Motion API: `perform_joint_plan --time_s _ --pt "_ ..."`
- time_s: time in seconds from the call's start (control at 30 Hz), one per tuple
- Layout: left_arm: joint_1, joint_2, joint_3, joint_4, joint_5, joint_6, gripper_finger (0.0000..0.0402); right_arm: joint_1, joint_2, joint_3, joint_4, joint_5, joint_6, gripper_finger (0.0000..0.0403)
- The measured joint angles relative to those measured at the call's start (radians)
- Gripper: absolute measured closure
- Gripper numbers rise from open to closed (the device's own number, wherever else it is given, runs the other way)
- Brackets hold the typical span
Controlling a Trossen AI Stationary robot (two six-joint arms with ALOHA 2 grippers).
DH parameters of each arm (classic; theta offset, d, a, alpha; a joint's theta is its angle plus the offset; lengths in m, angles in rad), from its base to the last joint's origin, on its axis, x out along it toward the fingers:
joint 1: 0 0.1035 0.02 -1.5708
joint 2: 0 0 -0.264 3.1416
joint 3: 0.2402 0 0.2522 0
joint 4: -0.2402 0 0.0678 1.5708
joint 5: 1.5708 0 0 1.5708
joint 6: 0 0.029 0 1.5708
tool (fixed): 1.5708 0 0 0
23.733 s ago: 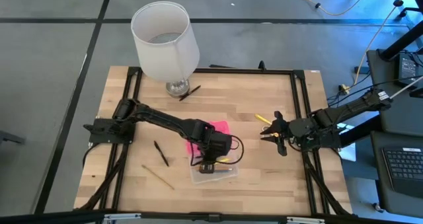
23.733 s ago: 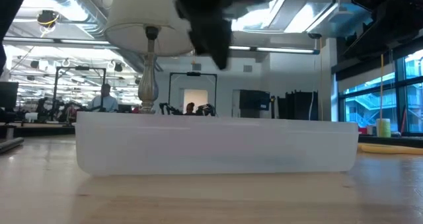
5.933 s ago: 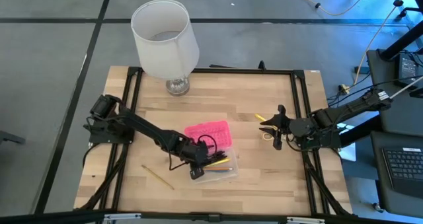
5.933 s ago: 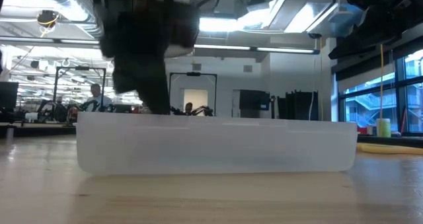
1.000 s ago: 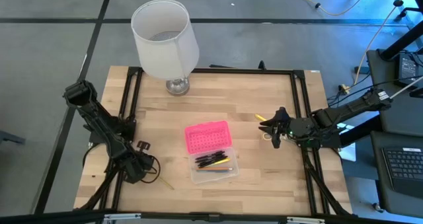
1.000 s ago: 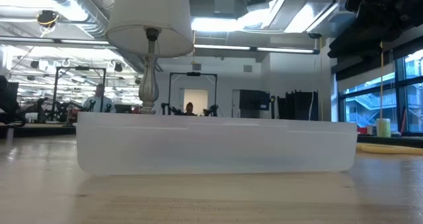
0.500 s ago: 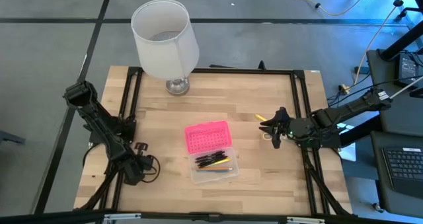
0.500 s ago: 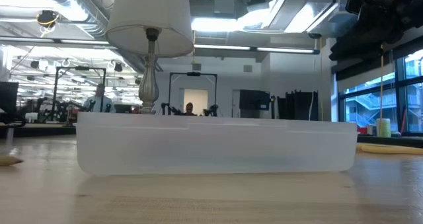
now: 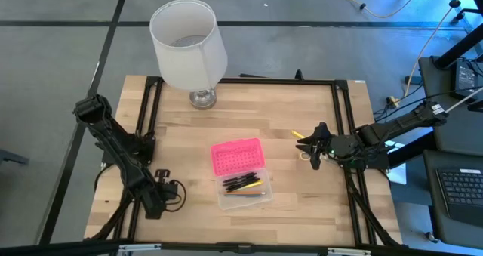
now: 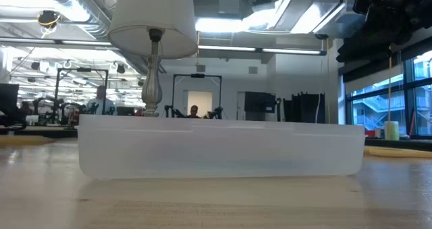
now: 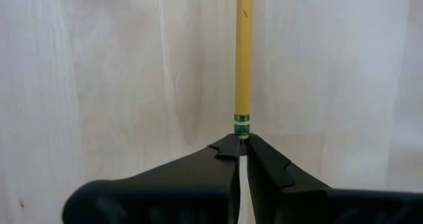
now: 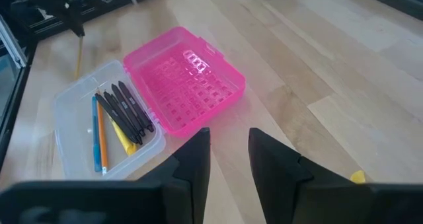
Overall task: Pick & place school supplies into a supply box
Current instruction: Put the yellow pencil into the transparent supply box
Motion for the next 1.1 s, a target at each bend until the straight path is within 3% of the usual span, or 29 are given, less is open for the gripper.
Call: perform_joint_plan --time_s 0.13,0.27,0.43,0.83,0.97,1.1 --pt "0.002 -0.002 0.057 0.001 -0.028 -0.013 0.0397 0.000 0.000 0.000 -0.008 0.000 0.000 0.0295" --pt "0.030 -0.003 0.122 0.001 -0.122 -0.014 0.0397 0.000 0.000 0.000 -0.009 0.000 0.000 0.0295" --pt "0.145 -0.004 0.176 0.021 -0.238 0.002 0.0397 0.000 0.000 0.000 -0.007 0.001 0.009 0.0295" --pt "0.522 0.029 0.205 0.281 -0.068 0.196 0.0397 0.000 0.000 0.000 -0.002 0.002 0.034 0.0295" --pt "0.570 0.123 0.291 0.242 -0.005 0.272 0.0398 0.000 0.000 0.000 -0.020 0.002 0.032 0.0295" --pt "0.590 0.263 0.444 0.099 0.029 0.310 0.0398 0.000 0.000 0.000 -0.061 0.001 0.031 0.0295"
